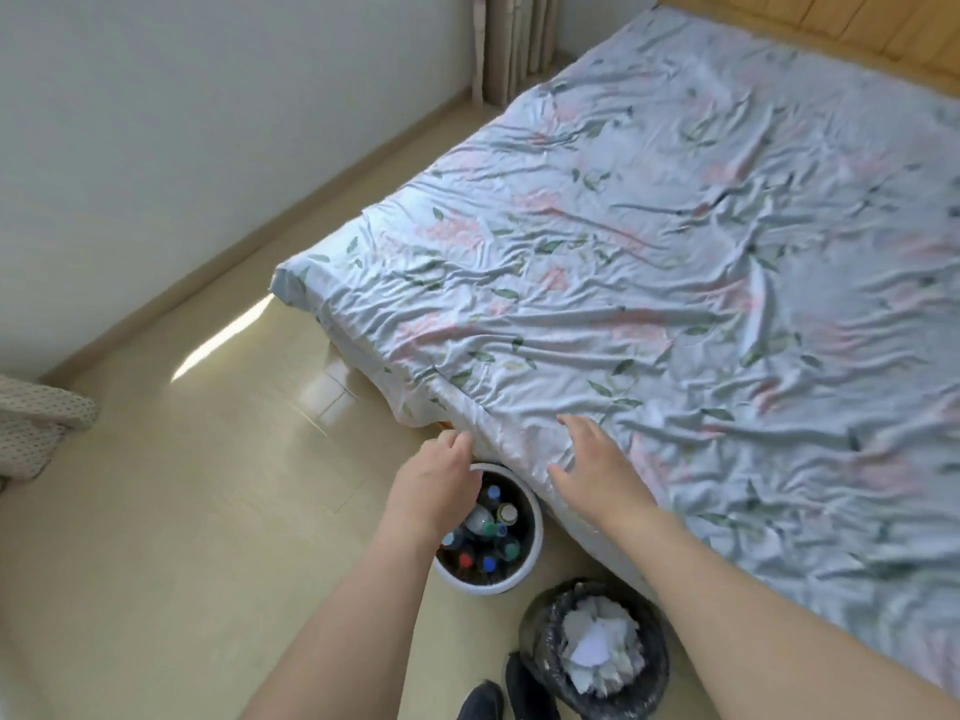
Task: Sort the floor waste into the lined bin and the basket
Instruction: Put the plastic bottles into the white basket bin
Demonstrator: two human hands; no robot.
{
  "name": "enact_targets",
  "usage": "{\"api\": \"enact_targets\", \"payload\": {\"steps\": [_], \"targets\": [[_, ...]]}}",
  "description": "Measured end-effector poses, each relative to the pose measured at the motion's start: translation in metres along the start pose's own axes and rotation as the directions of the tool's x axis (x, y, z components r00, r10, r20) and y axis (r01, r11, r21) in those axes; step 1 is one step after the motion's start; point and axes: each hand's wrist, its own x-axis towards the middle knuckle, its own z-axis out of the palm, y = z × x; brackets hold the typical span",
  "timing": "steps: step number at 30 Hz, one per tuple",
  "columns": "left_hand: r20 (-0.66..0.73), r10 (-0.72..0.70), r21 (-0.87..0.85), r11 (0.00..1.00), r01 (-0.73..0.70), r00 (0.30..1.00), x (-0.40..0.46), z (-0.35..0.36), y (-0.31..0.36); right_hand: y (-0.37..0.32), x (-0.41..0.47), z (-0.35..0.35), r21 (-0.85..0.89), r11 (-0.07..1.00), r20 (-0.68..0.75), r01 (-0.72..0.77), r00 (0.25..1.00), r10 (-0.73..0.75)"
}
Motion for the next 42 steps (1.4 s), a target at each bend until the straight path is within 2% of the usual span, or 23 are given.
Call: {"api": "enact_targets", "payload": {"steps": [3,8,13,19,27,30,36,42], "targets": [[-0.018,0.137,0.044,0.99,-0.136,0.99,-0.001,-0.05,0.041,-0.013,-0.044,-0.056,0.034,0.999,-0.101,-0.034,0.994,0.037],[-0.036,0.369,0.089,0.927,-0.365,0.929,0.012,-0.109,0.13,-0.002,-0.108,-0.133,0.072,0.992,-0.293,-0.102,0.949,0.119],[-0.074,0.58,0.164,0.81,-0.563,0.811,-0.004,-0.142,0.249,0.044,-0.184,-0.206,0.089,0.979,-0.457,-0.184,0.866,0.204],[-0.115,0.735,0.214,0.675,-0.706,0.668,-0.032,-0.153,0.405,0.132,-0.288,-0.273,0.199,0.947,-0.567,-0.254,0.758,0.323],[-0.123,0.866,0.319,0.497,-0.807,0.485,-0.122,-0.096,0.652,0.306,-0.464,-0.359,0.149,0.909,-0.71,-0.39,0.597,0.373],[-0.096,0.9,0.351,0.43,-0.832,0.425,-0.157,-0.074,0.733,0.364,-0.524,-0.383,0.152,0.889,-0.717,-0.432,0.571,0.4],[-0.102,0.918,0.377,0.392,-0.839,0.383,-0.192,-0.045,0.862,0.456,-0.595,-0.432,0.173,0.88,-0.717,-0.442,0.557,0.42],[-0.084,0.912,0.371,0.403,-0.836,0.402,-0.168,-0.005,0.959,0.549,-0.599,-0.489,0.147,0.898,-0.76,-0.414,0.534,0.371]]}}
